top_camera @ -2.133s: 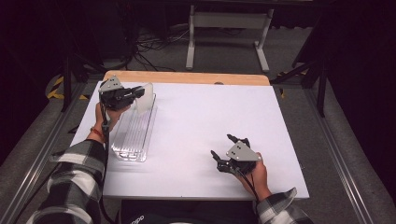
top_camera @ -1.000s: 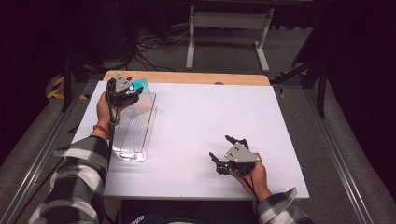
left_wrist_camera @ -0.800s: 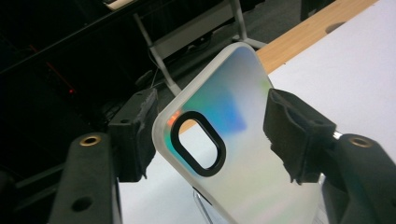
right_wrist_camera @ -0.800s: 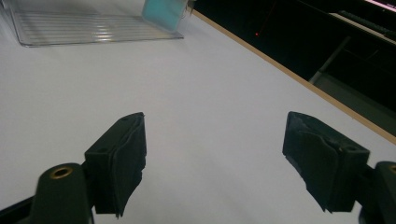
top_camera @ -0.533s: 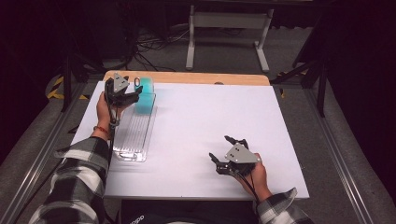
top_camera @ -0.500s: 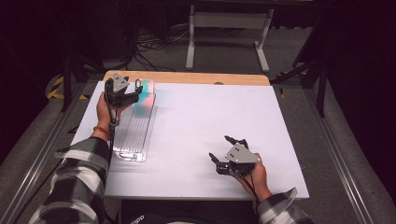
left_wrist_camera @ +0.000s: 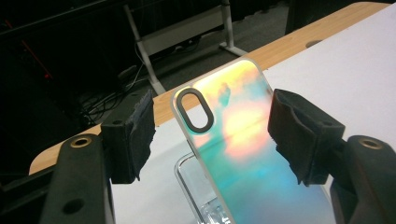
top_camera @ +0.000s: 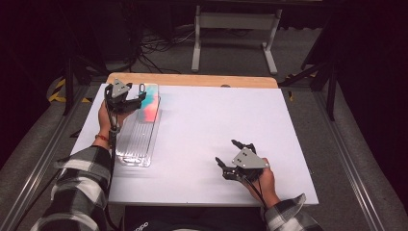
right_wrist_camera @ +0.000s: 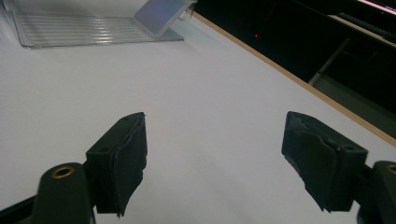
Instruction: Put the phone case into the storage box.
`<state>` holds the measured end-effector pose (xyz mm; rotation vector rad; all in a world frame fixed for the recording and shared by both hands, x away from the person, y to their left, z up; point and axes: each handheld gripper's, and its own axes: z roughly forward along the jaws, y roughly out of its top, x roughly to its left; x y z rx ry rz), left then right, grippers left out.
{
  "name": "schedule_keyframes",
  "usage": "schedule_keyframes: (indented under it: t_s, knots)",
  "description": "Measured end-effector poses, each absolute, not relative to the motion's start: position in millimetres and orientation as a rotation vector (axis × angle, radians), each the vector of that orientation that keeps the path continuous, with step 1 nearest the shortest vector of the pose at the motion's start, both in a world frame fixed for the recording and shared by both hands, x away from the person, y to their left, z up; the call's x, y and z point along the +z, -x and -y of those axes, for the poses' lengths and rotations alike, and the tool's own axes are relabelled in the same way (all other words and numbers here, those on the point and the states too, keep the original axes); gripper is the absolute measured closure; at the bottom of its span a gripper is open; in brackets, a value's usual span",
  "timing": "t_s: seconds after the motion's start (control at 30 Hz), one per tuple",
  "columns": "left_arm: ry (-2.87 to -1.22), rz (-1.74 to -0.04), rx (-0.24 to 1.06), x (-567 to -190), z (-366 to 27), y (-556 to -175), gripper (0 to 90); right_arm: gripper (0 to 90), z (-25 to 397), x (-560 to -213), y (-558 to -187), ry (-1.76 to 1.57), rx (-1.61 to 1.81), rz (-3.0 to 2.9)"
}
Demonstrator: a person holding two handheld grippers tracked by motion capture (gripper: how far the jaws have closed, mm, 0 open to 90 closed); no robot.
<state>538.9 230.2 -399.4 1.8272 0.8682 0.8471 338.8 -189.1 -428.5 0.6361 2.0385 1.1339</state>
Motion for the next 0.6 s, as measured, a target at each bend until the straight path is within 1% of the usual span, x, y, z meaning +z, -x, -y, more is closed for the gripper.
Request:
schedule_keyframes:
  t_s: [0.27, 0.6]
  knots:
    - [-1.814, -0.844, 0.801, -393.1, -231.3, -529.5, 29.3, 22.9, 189.3, -428.0, -338.9, -0.639, 1.134, -2.031]
    - [-1.806, -0.809, 0.794, -391.3, -230.3, -518.4, 27.4, 23.3, 192.5, -426.4, -340.0, -0.646, 1.145, -2.016]
